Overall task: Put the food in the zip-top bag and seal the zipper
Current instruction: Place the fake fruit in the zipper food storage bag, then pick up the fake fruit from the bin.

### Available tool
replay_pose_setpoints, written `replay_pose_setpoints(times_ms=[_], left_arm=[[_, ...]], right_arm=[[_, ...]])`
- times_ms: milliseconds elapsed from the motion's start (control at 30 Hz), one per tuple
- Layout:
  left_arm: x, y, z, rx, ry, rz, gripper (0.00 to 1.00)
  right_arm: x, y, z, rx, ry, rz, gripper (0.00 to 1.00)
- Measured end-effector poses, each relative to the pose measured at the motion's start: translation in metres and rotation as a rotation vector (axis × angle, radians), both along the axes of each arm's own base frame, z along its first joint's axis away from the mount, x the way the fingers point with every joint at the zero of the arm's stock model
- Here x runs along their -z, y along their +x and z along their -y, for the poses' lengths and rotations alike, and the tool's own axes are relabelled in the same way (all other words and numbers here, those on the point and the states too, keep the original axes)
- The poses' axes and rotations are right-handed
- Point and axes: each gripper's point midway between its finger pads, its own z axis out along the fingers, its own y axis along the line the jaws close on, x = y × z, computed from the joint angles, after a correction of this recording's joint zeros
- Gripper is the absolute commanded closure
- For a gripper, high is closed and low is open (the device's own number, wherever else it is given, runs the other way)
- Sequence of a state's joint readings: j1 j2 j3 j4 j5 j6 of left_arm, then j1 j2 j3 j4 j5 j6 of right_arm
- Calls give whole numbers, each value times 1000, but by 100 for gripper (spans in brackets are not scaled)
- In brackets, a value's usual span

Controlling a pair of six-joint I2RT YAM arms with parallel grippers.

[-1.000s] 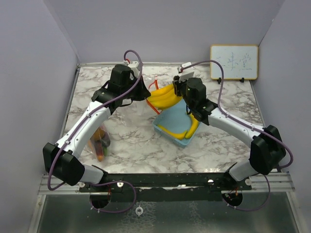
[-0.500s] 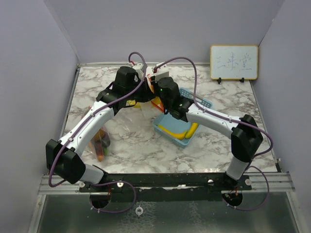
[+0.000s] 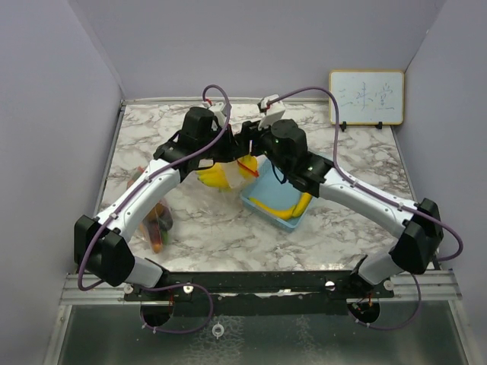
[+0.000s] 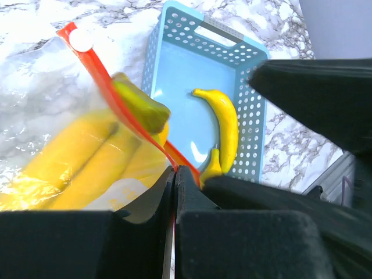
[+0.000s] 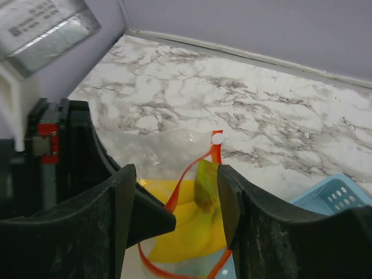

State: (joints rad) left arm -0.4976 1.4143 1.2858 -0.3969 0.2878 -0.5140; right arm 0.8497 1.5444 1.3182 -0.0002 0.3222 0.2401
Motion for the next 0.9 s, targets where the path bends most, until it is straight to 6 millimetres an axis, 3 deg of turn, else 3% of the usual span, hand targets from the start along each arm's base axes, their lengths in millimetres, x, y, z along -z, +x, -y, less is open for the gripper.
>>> replay_pose_setpoints(times_ms=[167,267,367,533,667,767,900], left_arm=[[2,2,0,-3,2,-4,100],[2,3,1,-3,1,-4,100],[-12,6,3,-4,-12,20,100],[-64,10,5,-2,-77,143,100],[-94,-2,-2,-1,-135,252,100],[-72,-11,-7,0,-128,245,100],[3,-19,-12,3,-42,104,100]], right_arm=[[-24,-19,10,-30,55,-14,40],[-22,-21,29,38,42,-47,41],[-8,-14,57,122,11,-111,41],[27,4,108,256,-45,-222,39],[57,5,127,299,-131,-302,30],[85,7,133,294,-244,-348,22],[129,7,146,291,-388,-424,21]])
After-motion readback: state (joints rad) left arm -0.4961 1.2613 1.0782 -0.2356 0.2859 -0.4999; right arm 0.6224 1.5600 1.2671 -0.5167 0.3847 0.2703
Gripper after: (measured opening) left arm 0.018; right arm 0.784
